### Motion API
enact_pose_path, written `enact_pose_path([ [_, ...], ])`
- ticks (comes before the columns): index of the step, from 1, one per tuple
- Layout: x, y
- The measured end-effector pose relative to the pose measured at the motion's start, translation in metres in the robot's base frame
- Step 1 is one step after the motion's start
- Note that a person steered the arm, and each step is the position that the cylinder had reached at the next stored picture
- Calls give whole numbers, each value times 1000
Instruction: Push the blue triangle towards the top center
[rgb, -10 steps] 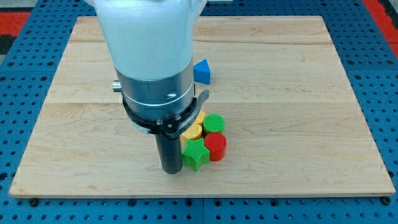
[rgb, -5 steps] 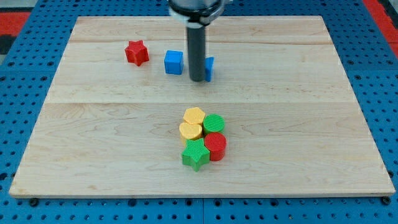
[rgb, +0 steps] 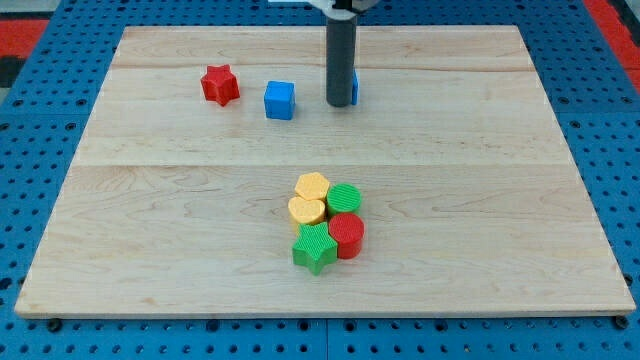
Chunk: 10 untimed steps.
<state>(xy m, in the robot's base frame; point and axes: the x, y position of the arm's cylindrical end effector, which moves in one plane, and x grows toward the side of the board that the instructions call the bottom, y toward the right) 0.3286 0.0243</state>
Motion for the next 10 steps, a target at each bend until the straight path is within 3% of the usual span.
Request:
enact_pose_path([
  [2, -17, 41],
  [5, -63, 31],
  [10, -62, 7],
])
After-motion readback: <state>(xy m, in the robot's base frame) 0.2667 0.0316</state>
